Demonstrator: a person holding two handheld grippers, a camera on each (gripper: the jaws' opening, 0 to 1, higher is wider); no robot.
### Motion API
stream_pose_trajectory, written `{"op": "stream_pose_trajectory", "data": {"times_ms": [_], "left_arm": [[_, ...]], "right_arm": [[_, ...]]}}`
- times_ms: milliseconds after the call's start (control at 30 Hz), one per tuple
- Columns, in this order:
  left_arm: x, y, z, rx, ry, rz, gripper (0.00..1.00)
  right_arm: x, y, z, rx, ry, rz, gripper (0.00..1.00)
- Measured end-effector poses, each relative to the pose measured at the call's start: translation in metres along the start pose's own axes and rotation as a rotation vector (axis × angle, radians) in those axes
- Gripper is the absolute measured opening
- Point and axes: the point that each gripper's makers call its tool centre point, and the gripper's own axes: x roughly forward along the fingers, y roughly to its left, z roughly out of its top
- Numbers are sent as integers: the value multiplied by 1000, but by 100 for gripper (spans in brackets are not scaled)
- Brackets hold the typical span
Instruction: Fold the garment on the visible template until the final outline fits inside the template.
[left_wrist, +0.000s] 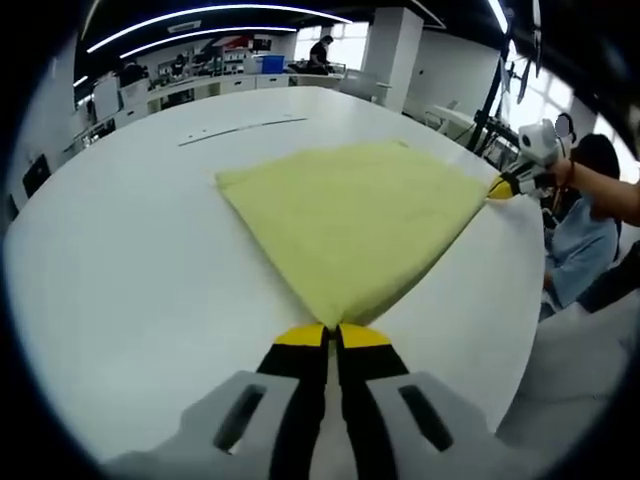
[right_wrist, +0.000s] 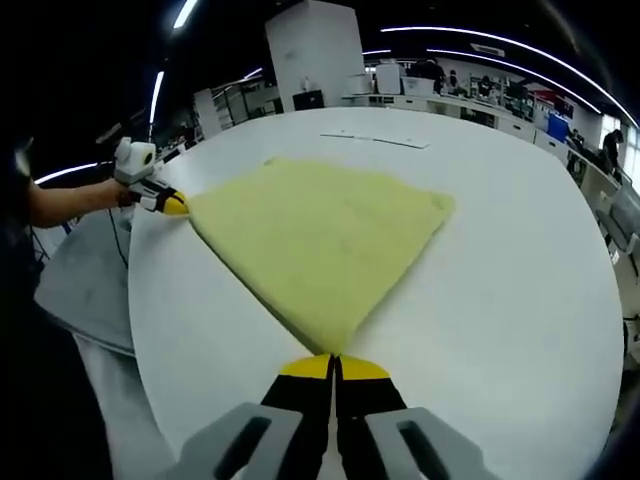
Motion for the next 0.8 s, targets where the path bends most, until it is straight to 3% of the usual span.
{"op": "stream_pose_trajectory", "data": {"times_ms": [633,800], "left_arm": [[-9,-3,-10,-68,-29,14,4],[-15,-1,-1,-110,-77,30,21]], "right_arm": [[-1,6,-8,38,-6,-14,0],[-3,5,1,62,-44,-37,25]]}}
